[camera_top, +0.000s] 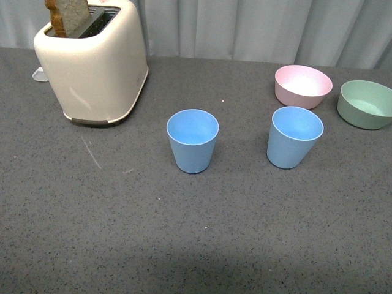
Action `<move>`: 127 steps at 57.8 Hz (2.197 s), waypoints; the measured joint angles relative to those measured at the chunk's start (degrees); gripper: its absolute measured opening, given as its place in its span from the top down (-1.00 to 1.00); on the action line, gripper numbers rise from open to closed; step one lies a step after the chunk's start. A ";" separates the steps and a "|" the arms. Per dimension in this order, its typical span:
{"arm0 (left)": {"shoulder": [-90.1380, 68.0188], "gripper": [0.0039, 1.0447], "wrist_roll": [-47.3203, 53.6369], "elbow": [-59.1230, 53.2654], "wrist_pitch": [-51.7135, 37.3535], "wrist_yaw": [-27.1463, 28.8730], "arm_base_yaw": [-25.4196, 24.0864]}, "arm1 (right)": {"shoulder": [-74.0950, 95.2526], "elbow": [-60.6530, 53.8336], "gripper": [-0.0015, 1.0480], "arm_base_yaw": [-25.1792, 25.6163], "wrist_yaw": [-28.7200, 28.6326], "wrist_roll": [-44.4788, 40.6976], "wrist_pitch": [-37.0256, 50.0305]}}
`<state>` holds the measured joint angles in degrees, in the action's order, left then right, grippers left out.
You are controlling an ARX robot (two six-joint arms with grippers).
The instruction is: Stack blue cups with both arms
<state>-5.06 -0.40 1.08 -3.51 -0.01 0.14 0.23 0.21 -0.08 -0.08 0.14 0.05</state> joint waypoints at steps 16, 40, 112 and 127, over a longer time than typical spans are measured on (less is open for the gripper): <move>4.74 0.84 -0.02 0.00 3.39 0.02 0.00 | 0.00 0.00 -0.81 0.00 0.00 0.00 -0.02; 4.81 -0.64 -0.02 0.00 3.39 0.00 0.02 | 0.00 0.00 -0.81 0.00 0.00 0.00 -0.02; 4.81 -0.88 0.09 0.00 3.39 0.00 0.00 | 115.40 58.84 -0.55 -7.41 -1.07 13.62 2.97; 4.81 -0.88 0.11 0.00 3.39 0.00 0.02 | 118.88 62.29 0.20 -7.85 -1.64 15.43 -0.31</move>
<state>-0.25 -0.30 1.08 -0.12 -0.01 0.16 119.11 62.50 -7.92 -1.72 15.57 -0.25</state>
